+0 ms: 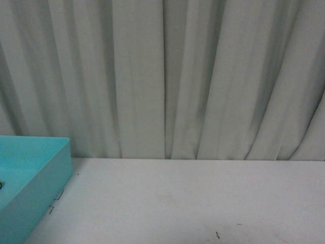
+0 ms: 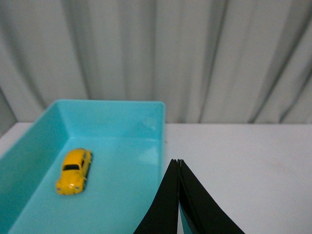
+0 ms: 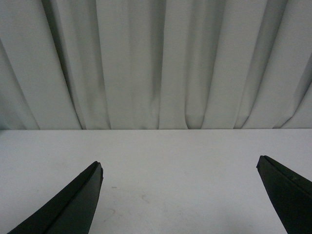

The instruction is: Wind up and store yellow beetle toy

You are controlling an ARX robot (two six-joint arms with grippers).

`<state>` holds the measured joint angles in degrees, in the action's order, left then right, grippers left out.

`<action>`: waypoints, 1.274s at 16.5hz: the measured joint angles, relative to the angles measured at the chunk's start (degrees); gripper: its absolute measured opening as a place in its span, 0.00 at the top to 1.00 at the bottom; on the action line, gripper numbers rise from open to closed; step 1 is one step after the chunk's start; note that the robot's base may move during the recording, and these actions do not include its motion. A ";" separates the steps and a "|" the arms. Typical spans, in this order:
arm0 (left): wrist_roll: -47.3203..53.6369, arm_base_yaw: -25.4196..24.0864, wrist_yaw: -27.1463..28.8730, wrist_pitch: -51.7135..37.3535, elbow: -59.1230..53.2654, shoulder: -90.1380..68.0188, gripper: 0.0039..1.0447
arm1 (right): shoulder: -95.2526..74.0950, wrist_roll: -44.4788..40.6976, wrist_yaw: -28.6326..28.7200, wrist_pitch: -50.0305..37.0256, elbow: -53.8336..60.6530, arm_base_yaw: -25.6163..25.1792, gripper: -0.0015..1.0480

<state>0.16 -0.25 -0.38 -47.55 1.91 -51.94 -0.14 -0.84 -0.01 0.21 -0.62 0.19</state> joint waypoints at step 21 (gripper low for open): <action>0.00 0.17 0.44 35.95 -1.33 40.35 0.99 | 0.00 0.02 0.00 0.00 0.00 0.00 0.06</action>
<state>0.16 -0.08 0.05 -11.60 0.58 -11.60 -0.14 -0.82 -0.01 0.21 -0.62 0.19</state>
